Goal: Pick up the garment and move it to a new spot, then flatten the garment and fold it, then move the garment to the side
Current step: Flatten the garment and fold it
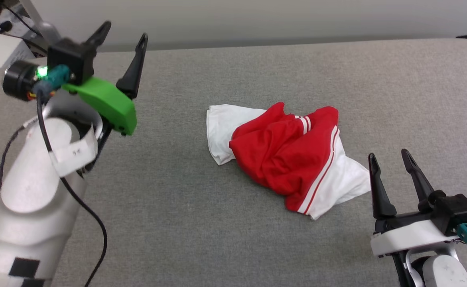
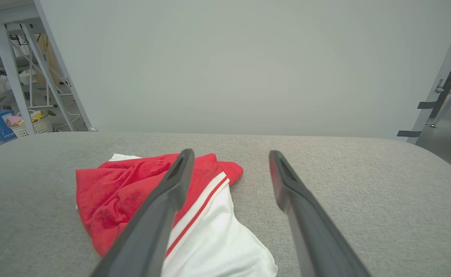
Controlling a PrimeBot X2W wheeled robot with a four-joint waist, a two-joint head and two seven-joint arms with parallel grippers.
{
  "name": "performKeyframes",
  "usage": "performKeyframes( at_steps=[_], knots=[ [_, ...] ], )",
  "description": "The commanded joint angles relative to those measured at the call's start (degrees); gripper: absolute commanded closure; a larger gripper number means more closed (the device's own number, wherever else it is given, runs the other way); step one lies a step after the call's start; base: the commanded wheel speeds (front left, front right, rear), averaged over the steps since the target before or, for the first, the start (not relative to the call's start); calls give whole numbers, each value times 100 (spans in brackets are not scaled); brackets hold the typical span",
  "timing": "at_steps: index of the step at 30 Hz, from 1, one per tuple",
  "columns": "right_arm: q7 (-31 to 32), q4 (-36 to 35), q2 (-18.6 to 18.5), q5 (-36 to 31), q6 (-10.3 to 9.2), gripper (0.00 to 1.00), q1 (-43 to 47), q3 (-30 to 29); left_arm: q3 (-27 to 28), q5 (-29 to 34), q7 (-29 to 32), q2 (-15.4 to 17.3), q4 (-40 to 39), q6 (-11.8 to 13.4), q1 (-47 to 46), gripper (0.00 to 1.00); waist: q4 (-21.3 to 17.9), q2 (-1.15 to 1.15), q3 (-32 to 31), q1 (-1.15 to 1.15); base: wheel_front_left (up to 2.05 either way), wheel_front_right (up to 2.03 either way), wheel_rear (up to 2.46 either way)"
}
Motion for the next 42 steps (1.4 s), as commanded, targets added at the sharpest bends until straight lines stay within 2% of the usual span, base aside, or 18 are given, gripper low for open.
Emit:
performKeyframes(
  at_steps=[1, 4, 6, 13, 19, 23, 28, 31, 34, 35, 36, 42],
  knots=[
    [-52, -36, -4, 29, -4, 0, -145, 26, -111, -160, 131, 118, 31, -13, -352, 0, -285, 0, 385, 0, 0, 0, 0],
    [-52, -57, -4, 57, -4, 0, -285, 80, -589, -420, 633, 317, 182, -14, -1052, 0, -437, 0, 606, 0, 0, 0, 0],
    [-52, -68, -4, 85, -4, 0, -352, 69, -919, -777, 1083, 332, 339, -14, -1415, 0, -518, 0, 710, 0, 0, 0, 0],
    [-52, -121, -4, 164, -4, 0, -559, 63, -2063, -2255, 3272, 379, 820, -15, -2422, 0, -775, 0, 1131, 0, 0, 0, 0],
    [-52, -151, -4, 238, -4, 0, -718, 119, -2927, -3027, 4720, 530, 1083, -15, -2836, 0, -970, 0, 1465, 0, 0, 0, 0],
    [-52, -165, -4, 286, -4, 0, -832, 124, -3504, -3095, 5061, 623, 1246, -15, -2904, 0, -1057, 0, 1652, 0, 0, 0, 0],
    [-52, -154, -4, 329, -4, 0, -923, 175, -3994, -3188, 5063, 639, 1677, -15, -2703, 0, -1145, 0, 1759, 0, 0, 0, 0],
    [-52, -139, -4, 352, -4, 0, -942, 174, -4459, -3206, 5106, 714, 1770, -15, -2564, 0, -1164, 0, 1762, 0, 0, 0, 0],
    [-52, -137, -4, 368, -4, 0, -961, 142, -4656, -3400, 4986, 740, 1821, -15, -2497, 0, -1133, 0, 1764, 0, 0, 0, 0],
    [-52, -132, -4, 364, -4, 0, -966, 126, -4684, -3457, 4852, 729, 1851, -15, -2500, 66, -1104, 0, 1751, 0, 0, 0, 0],
    [-52, -121, -4, 354, -4, 0, -970, 110, -4703, -3481, 4714, 711, 1881, -15, -2512, 100, -1073, 0, 1726, 0, 0, 0, 0],
    [-52, -40, -4, 246, -4, 0, -781, 26, -4772, -3692, 3734, 715, 1923, -15, -2571, 100, -845, 0, 1201, 0, 0, 0, 0]
  ],
)
